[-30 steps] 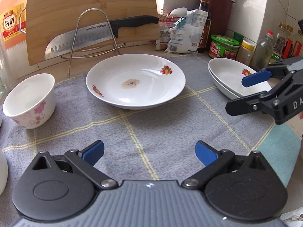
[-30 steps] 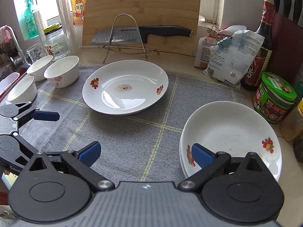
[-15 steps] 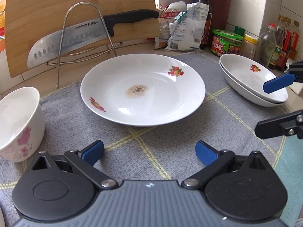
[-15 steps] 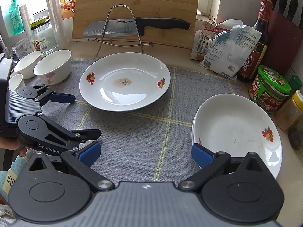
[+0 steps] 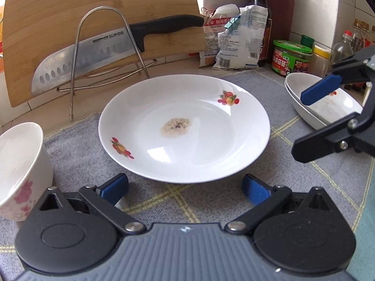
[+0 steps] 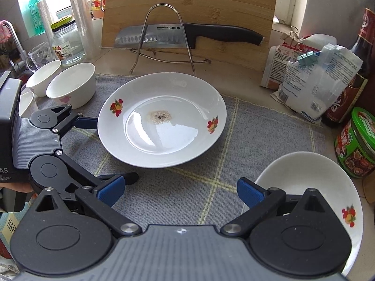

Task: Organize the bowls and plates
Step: 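Move both grippers to the stained flower-print plate by the knife board, then grasp the stained plate's rim with both grippers and lift it, then carry the stained plate with both grippers toward the plate stack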

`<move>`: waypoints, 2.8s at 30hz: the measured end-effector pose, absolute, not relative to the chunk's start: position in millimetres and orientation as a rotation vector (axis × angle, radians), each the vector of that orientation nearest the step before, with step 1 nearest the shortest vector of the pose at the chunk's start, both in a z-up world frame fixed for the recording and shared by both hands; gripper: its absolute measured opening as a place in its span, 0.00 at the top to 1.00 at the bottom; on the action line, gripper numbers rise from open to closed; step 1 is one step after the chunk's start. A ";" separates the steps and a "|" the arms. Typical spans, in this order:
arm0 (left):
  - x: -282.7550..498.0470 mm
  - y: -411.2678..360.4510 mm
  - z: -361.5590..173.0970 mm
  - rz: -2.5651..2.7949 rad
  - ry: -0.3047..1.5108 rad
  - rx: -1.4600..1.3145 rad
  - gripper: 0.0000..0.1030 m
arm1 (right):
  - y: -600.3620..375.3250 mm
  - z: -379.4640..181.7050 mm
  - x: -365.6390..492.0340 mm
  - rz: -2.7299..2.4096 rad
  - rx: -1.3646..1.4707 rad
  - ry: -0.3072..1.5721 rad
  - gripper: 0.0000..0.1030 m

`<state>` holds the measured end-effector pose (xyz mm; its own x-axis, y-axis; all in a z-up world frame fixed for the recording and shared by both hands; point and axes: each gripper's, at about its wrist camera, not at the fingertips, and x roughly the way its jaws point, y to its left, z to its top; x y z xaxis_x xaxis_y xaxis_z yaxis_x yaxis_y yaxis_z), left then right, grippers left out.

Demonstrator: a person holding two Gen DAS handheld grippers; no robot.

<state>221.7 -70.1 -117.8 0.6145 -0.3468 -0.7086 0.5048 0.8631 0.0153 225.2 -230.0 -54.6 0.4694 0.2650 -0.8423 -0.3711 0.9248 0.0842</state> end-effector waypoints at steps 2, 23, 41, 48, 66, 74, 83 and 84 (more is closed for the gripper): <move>223.8 -69.8 -118.3 -0.493 0.764 0.219 0.00 | -230.5 -55.5 237.7 0.425 -0.100 1.017 0.00; 226.9 -68.2 -119.2 -0.483 0.742 0.211 0.00 | -235.4 -84.5 361.5 0.632 -0.074 1.121 0.00; 222.2 -68.6 -117.5 -0.507 0.713 0.237 0.02 | -224.0 -99.1 406.7 0.777 -0.029 1.176 0.12; 221.6 -70.7 -116.5 -0.517 0.695 0.272 0.01 | -224.7 -99.2 413.6 0.803 -0.015 1.196 0.12; 222.9 -70.7 -116.4 -0.524 0.693 0.281 0.01 | -219.9 -98.0 418.0 0.822 -0.040 1.242 0.10; 219.4 -72.5 -111.2 -0.537 0.697 0.293 0.02 | -222.0 -96.7 413.6 0.809 -0.029 1.249 0.10; 204.1 -74.8 -99.9 -0.563 0.697 0.291 0.02 | -228.8 -89.8 398.2 0.782 -0.006 1.254 0.10; 202.3 -75.0 -98.0 -0.566 0.695 0.289 0.02 | -230.1 -88.2 395.7 0.775 0.001 1.251 0.10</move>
